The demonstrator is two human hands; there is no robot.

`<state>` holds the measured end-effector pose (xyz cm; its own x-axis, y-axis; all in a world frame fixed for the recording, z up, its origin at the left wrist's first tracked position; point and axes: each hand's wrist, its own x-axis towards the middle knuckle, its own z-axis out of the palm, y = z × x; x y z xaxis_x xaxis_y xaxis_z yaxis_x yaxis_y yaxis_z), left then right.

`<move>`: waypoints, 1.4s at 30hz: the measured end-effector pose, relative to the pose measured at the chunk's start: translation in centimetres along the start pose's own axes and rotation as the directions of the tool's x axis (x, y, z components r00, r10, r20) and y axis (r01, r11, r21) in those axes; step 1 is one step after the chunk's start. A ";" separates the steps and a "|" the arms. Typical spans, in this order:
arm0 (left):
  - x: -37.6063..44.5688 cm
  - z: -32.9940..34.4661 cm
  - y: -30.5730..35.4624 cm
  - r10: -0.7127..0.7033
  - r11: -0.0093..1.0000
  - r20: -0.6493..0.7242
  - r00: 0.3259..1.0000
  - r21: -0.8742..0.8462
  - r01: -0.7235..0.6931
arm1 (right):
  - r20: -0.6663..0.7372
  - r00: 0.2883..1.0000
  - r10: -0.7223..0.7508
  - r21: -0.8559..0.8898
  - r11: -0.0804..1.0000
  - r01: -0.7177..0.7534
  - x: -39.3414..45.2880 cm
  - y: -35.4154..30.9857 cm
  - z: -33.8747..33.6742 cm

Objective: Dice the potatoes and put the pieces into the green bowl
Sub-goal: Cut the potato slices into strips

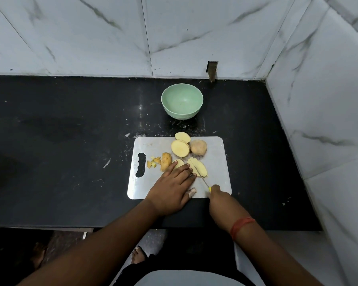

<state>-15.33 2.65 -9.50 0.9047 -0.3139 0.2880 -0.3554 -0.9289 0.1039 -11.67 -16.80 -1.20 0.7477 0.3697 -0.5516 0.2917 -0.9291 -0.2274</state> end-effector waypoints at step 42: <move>-0.4 -0.1 0.4 -0.037 0.999 -0.020 0.999 0.000 0.037 | -0.053 0.997 -0.057 -0.082 0.995 0.052 1.9 -1.2 -1.1</move>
<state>-15.84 2.45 -9.45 0.9126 -0.2750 0.3024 -0.3212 -0.9400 0.1146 -9.94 -14.97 -1.09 0.7607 0.4209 -0.4941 0.3784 -0.9061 -0.1893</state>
